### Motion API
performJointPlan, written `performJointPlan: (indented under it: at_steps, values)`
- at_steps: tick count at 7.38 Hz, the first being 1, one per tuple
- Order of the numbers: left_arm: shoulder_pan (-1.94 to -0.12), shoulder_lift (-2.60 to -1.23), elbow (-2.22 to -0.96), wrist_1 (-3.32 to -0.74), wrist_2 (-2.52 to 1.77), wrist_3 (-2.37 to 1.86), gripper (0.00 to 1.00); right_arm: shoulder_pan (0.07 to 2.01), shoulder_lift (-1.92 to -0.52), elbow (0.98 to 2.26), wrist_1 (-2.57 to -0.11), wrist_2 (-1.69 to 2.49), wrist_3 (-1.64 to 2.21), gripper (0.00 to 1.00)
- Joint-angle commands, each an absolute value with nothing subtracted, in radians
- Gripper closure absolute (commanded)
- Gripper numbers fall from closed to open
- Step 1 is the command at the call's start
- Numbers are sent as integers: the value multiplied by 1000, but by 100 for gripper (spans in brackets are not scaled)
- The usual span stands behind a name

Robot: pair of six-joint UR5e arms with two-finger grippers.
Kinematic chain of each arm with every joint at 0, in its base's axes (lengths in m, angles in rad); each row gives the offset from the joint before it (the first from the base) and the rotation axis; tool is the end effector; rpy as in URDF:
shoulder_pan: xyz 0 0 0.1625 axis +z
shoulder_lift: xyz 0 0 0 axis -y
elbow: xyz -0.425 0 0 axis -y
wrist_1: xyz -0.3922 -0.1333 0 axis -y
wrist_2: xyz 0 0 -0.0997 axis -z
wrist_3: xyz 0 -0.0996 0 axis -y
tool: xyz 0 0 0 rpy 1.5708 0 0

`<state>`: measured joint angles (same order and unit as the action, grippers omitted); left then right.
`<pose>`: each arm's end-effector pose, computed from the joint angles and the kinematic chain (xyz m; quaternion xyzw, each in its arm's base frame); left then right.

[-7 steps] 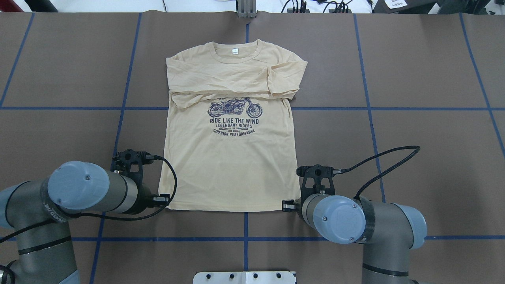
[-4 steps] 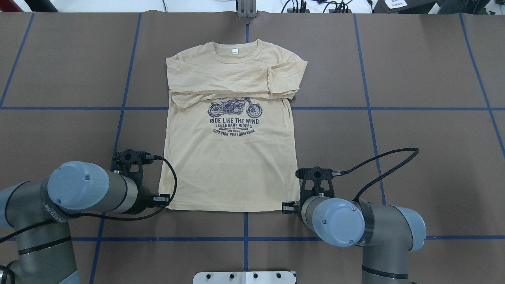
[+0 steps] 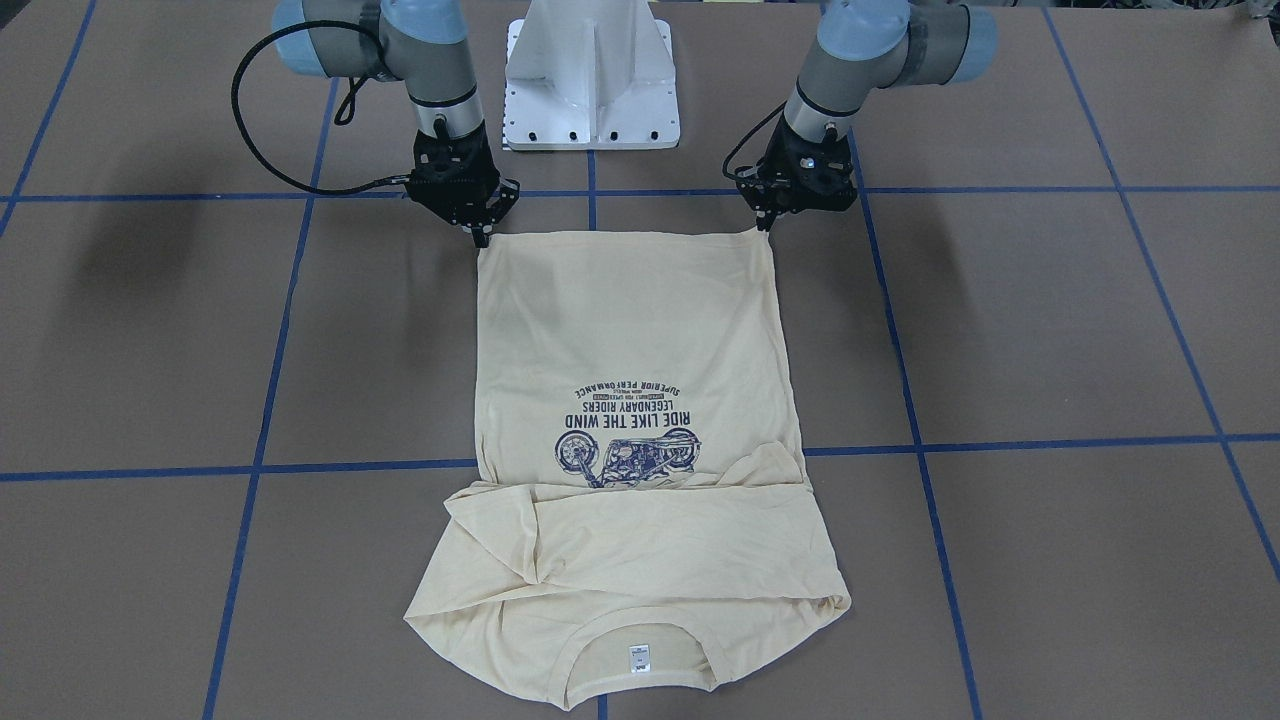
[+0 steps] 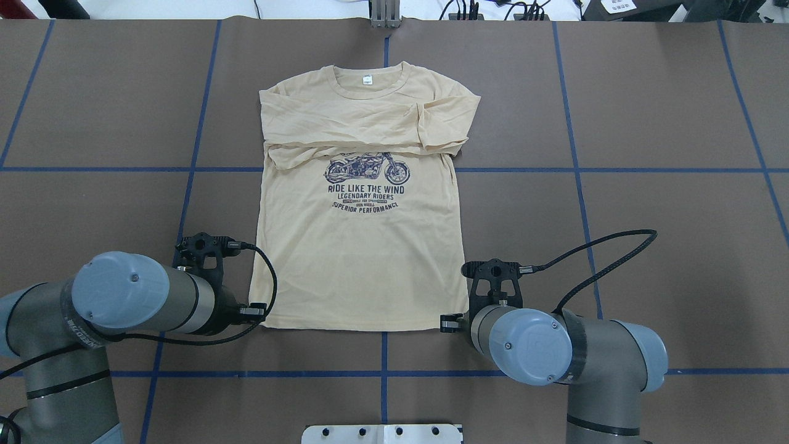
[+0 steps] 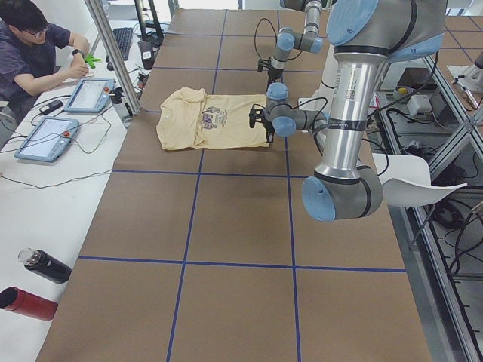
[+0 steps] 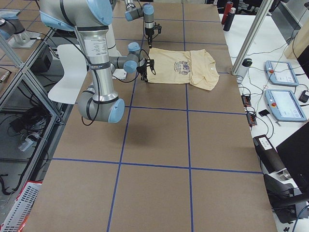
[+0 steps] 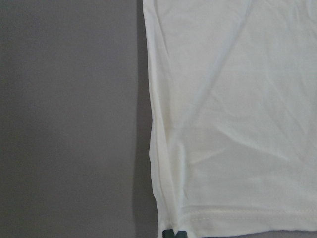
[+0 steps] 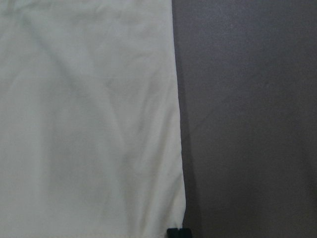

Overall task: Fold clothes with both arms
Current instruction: 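Grasp the hem corners with both grippers, then lift the hem with both grippers and fold it toward the collar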

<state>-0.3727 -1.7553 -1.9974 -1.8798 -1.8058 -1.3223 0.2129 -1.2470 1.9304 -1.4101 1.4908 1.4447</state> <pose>0.4597 -0.2980 0.3346 0.0347 0.4519 -0.0033 0.8914 -0.5368 -0.2606 0.3092 0.1050 -0.3973 0.0559 0.9100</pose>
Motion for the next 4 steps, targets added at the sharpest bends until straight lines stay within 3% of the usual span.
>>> performJointPlan:
  at_steps: [1,4]
  values:
    - [-374,-1750,-2060,-1878,-1834,-1324,100,225,-1261,2012,-1422,1525,1442,100]
    - [-380,-1732,-2277,-1780,-1983,-1335,100,233,-1281,2302,-1680,1636,1443,100]
